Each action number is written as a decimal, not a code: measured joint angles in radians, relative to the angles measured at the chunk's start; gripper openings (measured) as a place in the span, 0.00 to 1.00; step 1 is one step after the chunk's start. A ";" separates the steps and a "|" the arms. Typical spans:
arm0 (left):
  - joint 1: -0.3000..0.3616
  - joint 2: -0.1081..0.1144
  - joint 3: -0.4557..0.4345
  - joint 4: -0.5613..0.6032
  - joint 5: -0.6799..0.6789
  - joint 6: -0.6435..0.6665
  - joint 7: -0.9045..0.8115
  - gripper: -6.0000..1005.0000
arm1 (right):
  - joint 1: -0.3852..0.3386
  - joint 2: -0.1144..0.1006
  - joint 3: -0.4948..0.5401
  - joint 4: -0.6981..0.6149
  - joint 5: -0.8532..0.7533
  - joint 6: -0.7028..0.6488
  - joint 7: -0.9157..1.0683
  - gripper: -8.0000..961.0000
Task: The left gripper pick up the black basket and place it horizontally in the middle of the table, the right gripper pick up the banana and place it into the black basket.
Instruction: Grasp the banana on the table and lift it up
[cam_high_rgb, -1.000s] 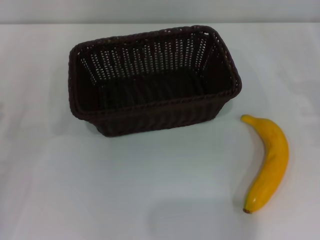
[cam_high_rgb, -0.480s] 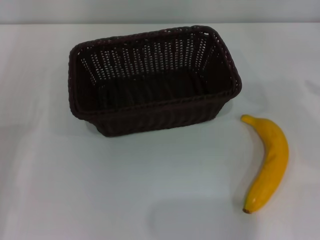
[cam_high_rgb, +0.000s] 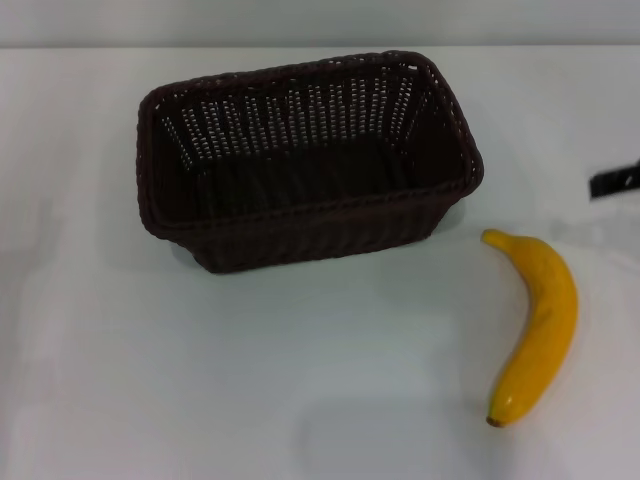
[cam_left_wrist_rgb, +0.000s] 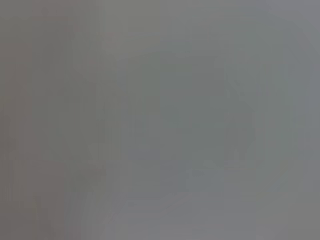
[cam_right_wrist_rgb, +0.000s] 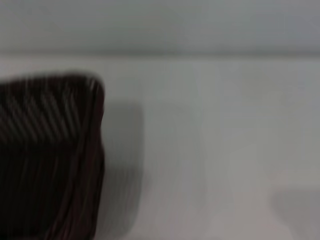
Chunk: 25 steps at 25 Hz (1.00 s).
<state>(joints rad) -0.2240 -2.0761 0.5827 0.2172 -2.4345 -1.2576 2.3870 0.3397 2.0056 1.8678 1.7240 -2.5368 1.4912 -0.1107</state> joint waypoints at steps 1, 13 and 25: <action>-0.004 -0.001 0.001 -0.004 0.000 0.009 0.006 0.88 | 0.016 0.001 -0.063 0.013 -0.042 0.049 0.077 0.89; -0.041 -0.002 0.000 -0.040 -0.001 0.021 0.018 0.88 | 0.080 0.006 -0.279 0.036 -0.074 0.155 0.297 0.89; -0.064 -0.002 -0.001 -0.055 -0.003 0.022 0.042 0.88 | 0.108 0.010 -0.339 -0.074 -0.162 0.091 0.335 0.89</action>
<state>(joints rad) -0.2882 -2.0785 0.5821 0.1625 -2.4373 -1.2353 2.4288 0.4473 2.0153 1.5287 1.6502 -2.6984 1.5821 0.2244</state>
